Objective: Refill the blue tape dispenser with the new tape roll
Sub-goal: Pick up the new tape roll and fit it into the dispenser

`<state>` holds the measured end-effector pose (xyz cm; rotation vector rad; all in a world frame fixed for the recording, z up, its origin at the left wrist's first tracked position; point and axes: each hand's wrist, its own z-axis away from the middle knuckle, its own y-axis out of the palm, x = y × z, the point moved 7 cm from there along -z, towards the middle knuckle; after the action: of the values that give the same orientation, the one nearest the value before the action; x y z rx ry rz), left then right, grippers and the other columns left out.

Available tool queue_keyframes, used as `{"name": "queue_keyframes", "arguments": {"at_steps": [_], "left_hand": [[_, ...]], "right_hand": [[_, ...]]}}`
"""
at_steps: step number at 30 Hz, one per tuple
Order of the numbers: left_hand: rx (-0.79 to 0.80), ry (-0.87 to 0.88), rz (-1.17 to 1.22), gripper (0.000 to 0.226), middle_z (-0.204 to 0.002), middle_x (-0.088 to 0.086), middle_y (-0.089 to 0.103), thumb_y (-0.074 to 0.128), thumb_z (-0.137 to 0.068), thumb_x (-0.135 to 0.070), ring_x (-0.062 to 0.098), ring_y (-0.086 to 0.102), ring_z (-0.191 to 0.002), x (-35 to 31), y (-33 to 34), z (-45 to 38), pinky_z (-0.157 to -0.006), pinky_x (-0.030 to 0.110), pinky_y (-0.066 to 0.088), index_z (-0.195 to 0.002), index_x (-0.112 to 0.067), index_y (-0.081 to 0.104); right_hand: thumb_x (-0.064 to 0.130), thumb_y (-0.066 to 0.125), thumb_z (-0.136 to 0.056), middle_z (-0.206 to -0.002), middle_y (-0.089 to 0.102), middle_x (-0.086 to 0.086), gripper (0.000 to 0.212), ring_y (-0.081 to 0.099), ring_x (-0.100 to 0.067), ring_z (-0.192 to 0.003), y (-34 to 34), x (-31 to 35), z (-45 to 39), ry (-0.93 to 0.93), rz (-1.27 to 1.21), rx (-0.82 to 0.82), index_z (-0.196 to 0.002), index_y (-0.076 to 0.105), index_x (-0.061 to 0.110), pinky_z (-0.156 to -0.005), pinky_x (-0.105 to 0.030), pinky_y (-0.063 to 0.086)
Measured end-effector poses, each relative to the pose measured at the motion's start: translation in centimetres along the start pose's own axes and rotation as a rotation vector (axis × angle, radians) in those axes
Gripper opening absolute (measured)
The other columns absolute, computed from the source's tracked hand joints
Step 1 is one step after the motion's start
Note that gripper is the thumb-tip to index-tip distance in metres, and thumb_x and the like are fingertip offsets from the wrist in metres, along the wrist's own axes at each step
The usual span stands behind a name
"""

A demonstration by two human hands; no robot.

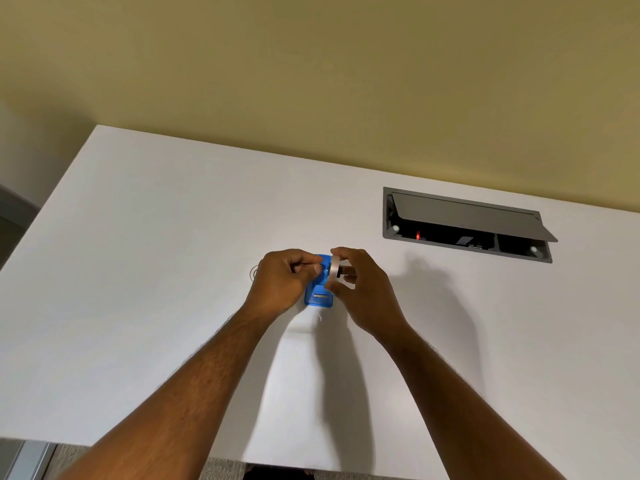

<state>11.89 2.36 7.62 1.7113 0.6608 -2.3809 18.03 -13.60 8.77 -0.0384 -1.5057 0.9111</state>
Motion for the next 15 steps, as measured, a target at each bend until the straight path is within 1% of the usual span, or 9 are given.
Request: {"name": "queue_keyframes", "arguments": {"at_steps": [2, 3, 5, 7, 11, 12, 15], "left_hand": [[-0.053, -0.014, -0.048, 0.016, -0.092, -0.008, 0.076, 0.069, -0.090, -0.008, -0.002, 0.069, -0.079, 0.6, -0.5, -0.3, -0.074, 0.010, 0.050, -0.099, -0.016, 0.079], [-0.073, -0.024, -0.077, 0.017, -0.093, -0.010, 0.075, 0.068, -0.091, -0.009, 0.000, 0.069, -0.082, 0.9, -0.6, -0.5, -0.077, 0.013, 0.051, -0.101, -0.018, 0.078], [-0.083, -0.051, -0.118, 0.021, -0.097, -0.008, 0.074, 0.067, -0.091, -0.011, 0.007, 0.069, -0.090, 1.5, -0.6, -0.8, -0.085, 0.022, 0.052, -0.108, -0.019, 0.076], [-0.049, -0.068, -0.165, 0.029, -0.102, -0.003, 0.073, 0.069, -0.090, -0.012, 0.016, 0.068, -0.095, 2.0, -0.2, -1.1, -0.092, 0.029, 0.053, -0.117, -0.019, 0.072], [0.034, -0.088, -0.228, 0.044, -0.111, 0.004, 0.069, 0.072, -0.088, -0.014, 0.020, 0.064, -0.101, 2.4, 1.0, -1.7, -0.098, 0.036, 0.051, -0.131, -0.019, 0.064], [0.051, -0.076, -0.242, 0.044, -0.112, 0.005, 0.069, 0.072, -0.087, -0.013, 0.021, 0.064, -0.102, 2.3, 1.2, -1.8, -0.098, 0.037, 0.051, -0.130, -0.018, 0.065], [0.076, -0.033, -0.274, 0.037, -0.107, 0.005, 0.072, 0.071, -0.086, -0.011, 0.024, 0.065, -0.099, 2.1, 1.7, -2.0, -0.096, 0.040, 0.052, -0.123, -0.017, 0.069]], "right_hand": [[0.018, 0.076, -0.084, -0.120, 0.062, 0.015, 0.047, 0.064, -0.004, -0.101, -0.4, -0.5, -0.3, 0.037, -0.003, -0.030, -0.125, 0.056, 0.032, -0.090, -0.025, 0.053], [0.017, 0.076, -0.084, -0.119, 0.063, 0.014, 0.046, 0.064, -0.004, -0.102, -0.6, -0.8, -0.5, 0.055, -0.007, -0.034, -0.124, 0.057, 0.031, -0.091, -0.026, 0.053], [0.016, 0.075, -0.084, -0.119, 0.065, 0.013, 0.045, 0.063, -0.004, -0.104, -0.6, -1.0, -0.9, 0.075, 0.001, -0.026, -0.123, 0.058, 0.029, -0.092, -0.028, 0.052], [0.015, 0.074, -0.084, -0.118, 0.066, 0.011, 0.043, 0.062, -0.007, -0.105, -0.3, -0.8, -1.5, 0.077, 0.025, 0.004, -0.123, 0.058, 0.026, -0.093, -0.027, 0.051], [0.018, 0.072, -0.086, -0.114, 0.065, 0.006, 0.042, 0.060, -0.012, -0.099, 0.7, -0.2, -2.7, 0.046, 0.104, 0.074, -0.126, 0.056, 0.020, -0.091, -0.026, 0.048], [0.020, 0.072, -0.087, -0.116, 0.066, 0.003, 0.044, 0.060, -0.013, -0.100, 1.0, -0.1, -3.0, 0.041, 0.128, 0.091, -0.127, 0.056, 0.019, -0.092, -0.026, 0.048], [0.025, 0.073, -0.087, -0.124, 0.066, 0.000, 0.047, 0.060, -0.018, -0.108, 1.6, -0.3, -3.6, 0.041, 0.190, 0.124, -0.130, 0.055, 0.018, -0.094, -0.026, 0.045]]}}
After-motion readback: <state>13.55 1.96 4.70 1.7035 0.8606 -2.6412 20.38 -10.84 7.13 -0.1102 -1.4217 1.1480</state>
